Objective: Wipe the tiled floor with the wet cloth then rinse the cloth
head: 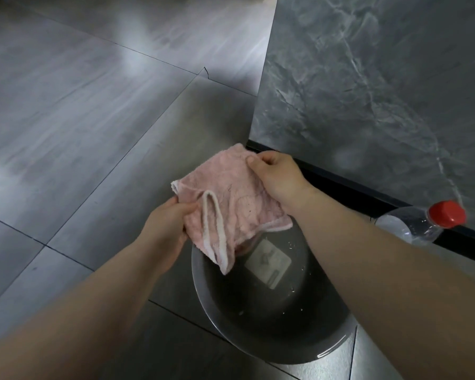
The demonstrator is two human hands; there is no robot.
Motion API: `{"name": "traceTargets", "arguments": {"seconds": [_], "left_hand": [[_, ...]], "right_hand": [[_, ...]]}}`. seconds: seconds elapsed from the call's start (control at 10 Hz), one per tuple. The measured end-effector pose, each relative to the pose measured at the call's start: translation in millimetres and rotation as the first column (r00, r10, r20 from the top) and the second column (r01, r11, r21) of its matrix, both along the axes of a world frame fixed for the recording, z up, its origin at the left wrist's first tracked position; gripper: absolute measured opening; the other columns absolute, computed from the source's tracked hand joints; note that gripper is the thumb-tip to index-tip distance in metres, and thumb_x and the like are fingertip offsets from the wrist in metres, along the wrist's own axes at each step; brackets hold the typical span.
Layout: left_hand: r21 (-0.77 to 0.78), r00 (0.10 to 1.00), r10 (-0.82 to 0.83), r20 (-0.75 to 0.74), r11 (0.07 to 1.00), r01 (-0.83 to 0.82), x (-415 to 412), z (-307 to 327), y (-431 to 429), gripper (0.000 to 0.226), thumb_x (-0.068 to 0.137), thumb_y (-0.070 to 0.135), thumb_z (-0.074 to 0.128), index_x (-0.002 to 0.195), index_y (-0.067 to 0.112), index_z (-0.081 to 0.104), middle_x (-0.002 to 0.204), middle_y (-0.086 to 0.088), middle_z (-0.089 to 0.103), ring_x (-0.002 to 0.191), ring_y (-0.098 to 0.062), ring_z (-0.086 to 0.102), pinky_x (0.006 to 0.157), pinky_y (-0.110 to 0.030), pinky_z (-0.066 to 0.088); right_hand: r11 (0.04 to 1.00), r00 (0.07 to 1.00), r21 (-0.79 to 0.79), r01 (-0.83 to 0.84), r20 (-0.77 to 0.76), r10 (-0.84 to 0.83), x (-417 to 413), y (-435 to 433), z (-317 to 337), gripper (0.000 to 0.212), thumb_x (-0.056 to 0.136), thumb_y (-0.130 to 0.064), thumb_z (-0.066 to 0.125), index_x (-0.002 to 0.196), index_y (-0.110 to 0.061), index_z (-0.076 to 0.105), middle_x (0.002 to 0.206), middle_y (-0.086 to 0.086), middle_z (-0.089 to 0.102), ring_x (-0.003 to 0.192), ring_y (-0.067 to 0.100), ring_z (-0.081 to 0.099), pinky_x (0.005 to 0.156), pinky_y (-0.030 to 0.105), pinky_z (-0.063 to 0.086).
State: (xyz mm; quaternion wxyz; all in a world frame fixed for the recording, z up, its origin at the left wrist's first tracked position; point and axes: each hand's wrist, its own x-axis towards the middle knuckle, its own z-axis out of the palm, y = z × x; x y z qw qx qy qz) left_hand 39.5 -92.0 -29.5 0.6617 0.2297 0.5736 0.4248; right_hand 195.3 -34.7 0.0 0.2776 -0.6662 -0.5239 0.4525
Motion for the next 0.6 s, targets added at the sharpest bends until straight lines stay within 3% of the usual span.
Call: {"name": "traceTargets", "arguments": {"seconds": [0.1, 0.2, 0.3, 0.4, 0.5, 0.6], "left_hand": [[-0.042, 0.955, -0.008, -0.298, 0.999, -0.005, -5, -20, 6, 0.031, 0.087, 0.001, 0.045, 0.116, 0.008, 0.053, 0.106, -0.008, 0.062, 0.093, -0.022, 0.058, 0.087, -0.035, 0.045], [-0.017, 0.911, 0.010, -0.411, 1.000, -0.019, -10, -29, 14, 0.044, 0.084, 0.003, 0.053, 0.126, 0.008, 0.044, 0.108, -0.004, 0.056, 0.104, -0.021, 0.054, 0.092, -0.034, 0.041], [0.080, 0.780, 0.073, -0.621, 0.996, -0.029, -10, -23, 13, 0.065, 0.085, 0.008, 0.053, 0.141, 0.016, 0.022, 0.134, -0.005, 0.039, 0.124, -0.020, 0.039, 0.104, -0.030, 0.031], [0.244, 0.593, 0.013, -0.805, 0.918, 0.312, -4, -17, 13, 0.055, 0.087, 0.015, 0.052, 0.138, 0.016, 0.032, 0.145, -0.003, 0.036, 0.134, -0.019, 0.031, 0.114, -0.040, 0.024], [0.081, 0.500, -0.242, -0.831, 0.838, 0.540, 13, -20, 10, 0.055, 0.087, 0.021, 0.053, 0.138, 0.019, 0.032, 0.143, 0.000, 0.040, 0.131, -0.017, 0.036, 0.107, -0.030, 0.027], [0.060, 0.478, -0.239, -0.845, 0.846, 0.530, 18, -25, 11, 0.056, 0.087, 0.020, 0.053, 0.138, 0.018, 0.030, 0.144, -0.002, 0.038, 0.130, -0.019, 0.036, 0.103, -0.028, 0.028]], "right_hand": [[1.000, 0.994, -0.004, -0.025, 0.105, 0.025, -12, 11, -17, 0.026, 0.093, -0.023, 0.050, 0.105, -0.005, 0.064, 0.105, 0.010, 0.066, 0.101, 0.023, 0.058, 0.084, 0.025, 0.041], [0.998, 0.960, 0.020, -0.052, 0.277, 0.044, -17, 20, -29, 0.031, 0.093, -0.028, 0.049, 0.120, -0.015, 0.056, 0.120, 0.004, 0.062, 0.116, 0.023, 0.052, 0.097, 0.031, 0.036], [0.973, 0.840, 0.091, -0.210, 0.527, 0.132, -9, 17, -37, 0.038, 0.094, -0.026, 0.043, 0.132, -0.024, 0.045, 0.136, -0.001, 0.051, 0.128, 0.022, 0.037, 0.106, 0.034, 0.022], [0.885, 0.680, 0.060, -0.462, 0.665, 0.310, 2, 5, -40, 0.038, 0.097, -0.024, 0.035, 0.134, -0.026, 0.044, 0.143, -0.005, 0.044, 0.136, 0.018, 0.026, 0.114, 0.033, 0.007], [0.831, 0.576, -0.038, -0.556, 0.703, 0.417, 9, 2, -44, 0.041, 0.099, -0.027, 0.029, 0.139, -0.027, 0.036, 0.146, -0.006, 0.039, 0.139, 0.017, 0.021, 0.115, 0.033, 0.002], [0.842, 0.604, 0.029, -0.539, 0.709, 0.363, 9, 1, -40, 0.042, 0.098, -0.026, 0.031, 0.139, -0.023, 0.035, 0.145, -0.003, 0.040, 0.138, 0.018, 0.023, 0.114, 0.031, 0.007]]}}
